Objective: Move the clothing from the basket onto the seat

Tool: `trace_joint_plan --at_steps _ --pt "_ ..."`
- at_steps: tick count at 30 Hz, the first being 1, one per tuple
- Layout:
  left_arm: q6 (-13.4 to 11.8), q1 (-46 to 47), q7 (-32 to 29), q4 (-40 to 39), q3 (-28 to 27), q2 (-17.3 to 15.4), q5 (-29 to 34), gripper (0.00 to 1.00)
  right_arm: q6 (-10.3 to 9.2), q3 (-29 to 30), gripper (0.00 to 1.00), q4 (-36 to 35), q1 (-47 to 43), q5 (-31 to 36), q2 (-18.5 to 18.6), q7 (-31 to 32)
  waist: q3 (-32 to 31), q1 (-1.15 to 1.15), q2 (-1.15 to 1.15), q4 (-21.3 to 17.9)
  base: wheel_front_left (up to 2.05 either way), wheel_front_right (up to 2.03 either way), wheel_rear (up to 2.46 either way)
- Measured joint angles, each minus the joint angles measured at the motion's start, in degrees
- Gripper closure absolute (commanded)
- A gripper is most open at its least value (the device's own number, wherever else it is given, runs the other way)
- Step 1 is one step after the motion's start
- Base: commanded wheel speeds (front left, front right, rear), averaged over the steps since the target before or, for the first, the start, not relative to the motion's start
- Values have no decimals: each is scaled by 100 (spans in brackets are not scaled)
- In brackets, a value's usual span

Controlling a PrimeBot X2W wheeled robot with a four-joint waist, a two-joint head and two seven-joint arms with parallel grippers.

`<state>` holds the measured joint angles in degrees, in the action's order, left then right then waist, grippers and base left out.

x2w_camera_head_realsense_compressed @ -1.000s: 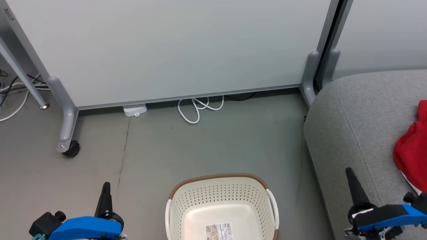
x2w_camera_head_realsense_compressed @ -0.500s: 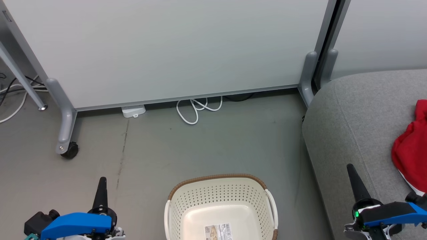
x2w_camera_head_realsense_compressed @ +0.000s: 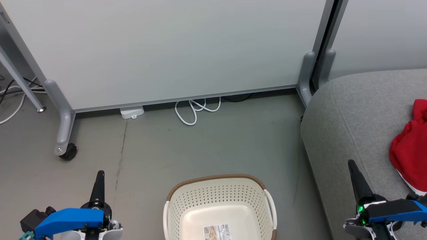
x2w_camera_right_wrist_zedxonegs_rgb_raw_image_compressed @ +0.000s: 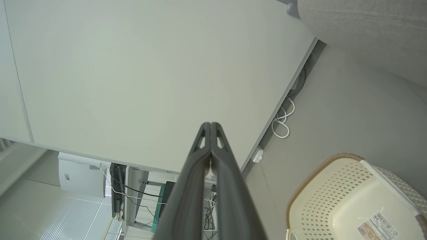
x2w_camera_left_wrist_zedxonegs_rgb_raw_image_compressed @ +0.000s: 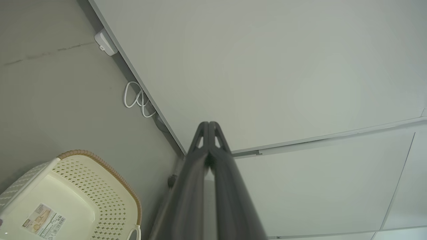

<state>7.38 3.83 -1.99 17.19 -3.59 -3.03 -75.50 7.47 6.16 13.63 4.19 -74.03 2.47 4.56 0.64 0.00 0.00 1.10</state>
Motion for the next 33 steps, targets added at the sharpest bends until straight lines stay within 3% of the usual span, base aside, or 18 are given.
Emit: trace_joint_plan --at_steps 33 --pt "0 168 -375 -252 -247 8 -1350 100 0 26 100 25 145 -1466 16 152 -36 0 0 -87 0 0 0"
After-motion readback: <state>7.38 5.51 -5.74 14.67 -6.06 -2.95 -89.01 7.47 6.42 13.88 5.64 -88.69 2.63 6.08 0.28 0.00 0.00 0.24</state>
